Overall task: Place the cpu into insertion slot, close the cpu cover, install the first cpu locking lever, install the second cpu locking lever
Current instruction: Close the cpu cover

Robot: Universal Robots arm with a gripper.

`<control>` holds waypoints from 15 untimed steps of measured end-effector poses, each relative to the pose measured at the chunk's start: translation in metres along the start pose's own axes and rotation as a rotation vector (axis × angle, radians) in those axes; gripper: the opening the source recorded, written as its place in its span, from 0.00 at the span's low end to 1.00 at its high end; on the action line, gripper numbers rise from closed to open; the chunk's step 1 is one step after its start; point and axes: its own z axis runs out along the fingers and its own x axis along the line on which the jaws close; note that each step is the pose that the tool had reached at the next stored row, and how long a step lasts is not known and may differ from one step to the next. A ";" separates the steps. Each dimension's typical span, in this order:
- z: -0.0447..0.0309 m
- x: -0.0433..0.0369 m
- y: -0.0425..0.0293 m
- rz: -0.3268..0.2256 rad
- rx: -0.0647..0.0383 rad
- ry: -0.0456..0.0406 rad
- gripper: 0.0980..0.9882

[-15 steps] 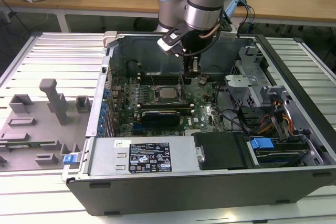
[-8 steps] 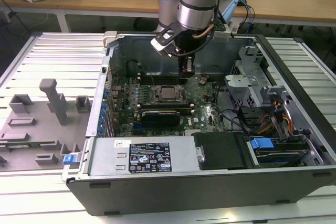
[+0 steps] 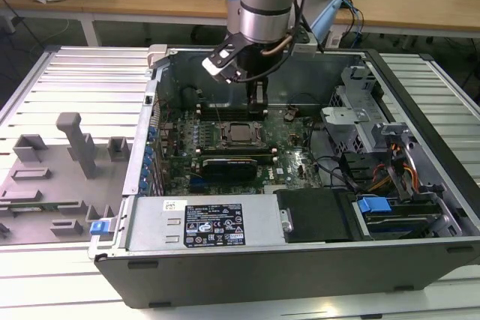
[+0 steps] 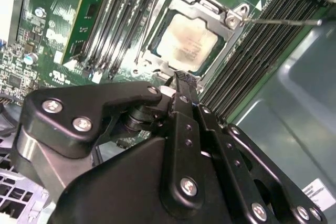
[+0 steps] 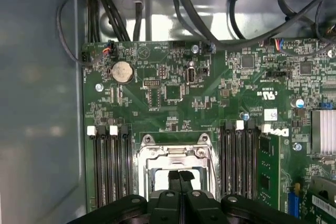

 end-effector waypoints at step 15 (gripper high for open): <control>0.0021 -0.0001 -0.0025 -0.151 -0.003 -0.0049 0.01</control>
